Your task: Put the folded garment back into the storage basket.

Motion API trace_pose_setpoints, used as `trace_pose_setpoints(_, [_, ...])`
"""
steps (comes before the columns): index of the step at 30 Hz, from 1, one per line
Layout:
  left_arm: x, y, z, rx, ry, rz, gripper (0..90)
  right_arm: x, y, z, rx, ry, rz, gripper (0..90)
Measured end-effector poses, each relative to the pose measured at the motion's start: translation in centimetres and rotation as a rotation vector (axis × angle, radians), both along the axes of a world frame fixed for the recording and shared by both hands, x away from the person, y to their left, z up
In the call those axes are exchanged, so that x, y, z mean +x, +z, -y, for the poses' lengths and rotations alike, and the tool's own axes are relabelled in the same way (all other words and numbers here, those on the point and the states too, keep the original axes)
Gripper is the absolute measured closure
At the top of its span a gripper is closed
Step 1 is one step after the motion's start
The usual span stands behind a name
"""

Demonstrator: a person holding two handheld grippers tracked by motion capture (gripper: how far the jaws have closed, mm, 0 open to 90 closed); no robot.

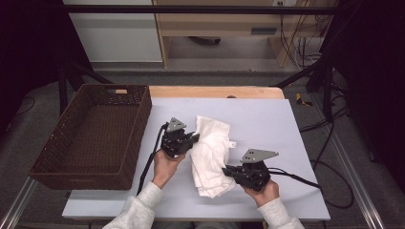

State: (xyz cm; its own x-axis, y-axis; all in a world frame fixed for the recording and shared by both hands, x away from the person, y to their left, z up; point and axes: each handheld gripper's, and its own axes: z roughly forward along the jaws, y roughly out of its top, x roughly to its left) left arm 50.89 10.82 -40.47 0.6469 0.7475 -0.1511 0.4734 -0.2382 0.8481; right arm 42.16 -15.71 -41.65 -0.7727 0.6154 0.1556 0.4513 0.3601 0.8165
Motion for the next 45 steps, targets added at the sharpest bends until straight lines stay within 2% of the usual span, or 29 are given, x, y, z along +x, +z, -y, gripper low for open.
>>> trace_pose_setpoints(18, [-0.8,1.4,-1.8,0.008,0.002,0.029,79.0,-0.2,1.0,-1.2,0.023,0.019,0.021,85.2])
trace_pose_setpoints(24, [-1.3,1.8,-2.5,0.016,0.001,0.041,78.9,-0.4,1.1,-2.0,0.013,0.03,0.034,85.2])
trace_pose_setpoints(29, [-1.5,1.9,-2.9,0.009,-0.002,0.048,79.0,-0.3,1.0,-2.3,0.024,0.034,0.031,85.2])
trace_pose_setpoints(35, [-1.7,1.9,-3.2,0.02,-0.008,0.052,79.0,-0.3,1.0,-2.5,0.029,0.035,0.025,85.2])
trace_pose_setpoints(45, [-1.8,2.5,-3.6,-0.011,-0.012,0.052,79.1,-0.6,1.4,-3.2,0.031,0.046,0.05,85.2])
